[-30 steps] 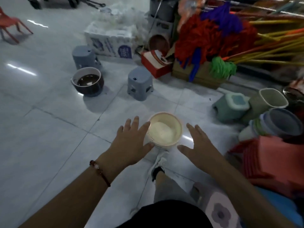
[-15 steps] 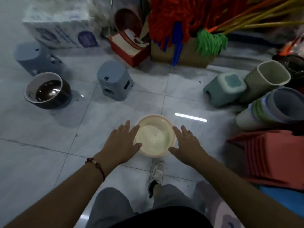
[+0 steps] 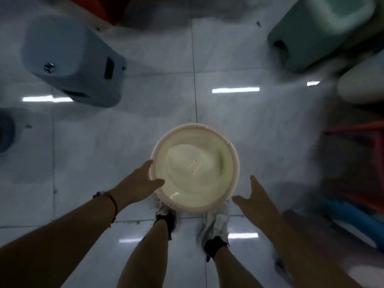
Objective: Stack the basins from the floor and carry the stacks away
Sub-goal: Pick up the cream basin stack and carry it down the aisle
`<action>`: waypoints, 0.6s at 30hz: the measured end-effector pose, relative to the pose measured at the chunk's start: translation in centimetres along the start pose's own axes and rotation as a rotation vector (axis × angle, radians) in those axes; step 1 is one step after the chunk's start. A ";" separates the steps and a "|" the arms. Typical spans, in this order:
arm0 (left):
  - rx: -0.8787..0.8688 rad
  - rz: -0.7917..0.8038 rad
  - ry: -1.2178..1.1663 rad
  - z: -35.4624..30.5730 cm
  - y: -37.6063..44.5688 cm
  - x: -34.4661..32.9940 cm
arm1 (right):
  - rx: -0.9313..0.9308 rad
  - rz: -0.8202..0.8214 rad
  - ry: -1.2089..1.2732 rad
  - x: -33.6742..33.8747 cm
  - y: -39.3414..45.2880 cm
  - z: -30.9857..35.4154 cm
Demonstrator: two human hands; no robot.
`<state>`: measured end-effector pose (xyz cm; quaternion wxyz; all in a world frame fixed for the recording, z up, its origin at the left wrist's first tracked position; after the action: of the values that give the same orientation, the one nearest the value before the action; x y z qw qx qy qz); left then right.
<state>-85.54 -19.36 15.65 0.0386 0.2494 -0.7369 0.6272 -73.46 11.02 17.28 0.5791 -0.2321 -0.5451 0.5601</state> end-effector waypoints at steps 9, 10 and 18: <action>0.216 -0.080 -0.521 6.8 16.6 -4.3 | -0.418 0.029 0.650 -9.5 15.4 -9.0; 0.254 -0.031 -0.562 7.5 17.3 -5.0 | -0.425 0.007 0.698 -10.2 16.3 -9.4; 0.177 0.255 -0.970 7.7 19.8 -7.8 | -0.351 0.136 1.230 -11.7 18.9 -9.4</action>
<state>-85.01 -22.37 -6.78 -0.4062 0.4221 -0.6387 0.4988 -69.96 8.74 -6.53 0.7025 -0.6362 -0.1811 0.2626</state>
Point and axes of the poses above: each hand's wrist, its own y-axis towards the middle knuckle, its own x-axis out of the back of the hand, z = x × y, the point moved 6 cm from there along y, towards the middle knuckle, and after that the axes turned 6 degrees about y, right-handed, at the moved point
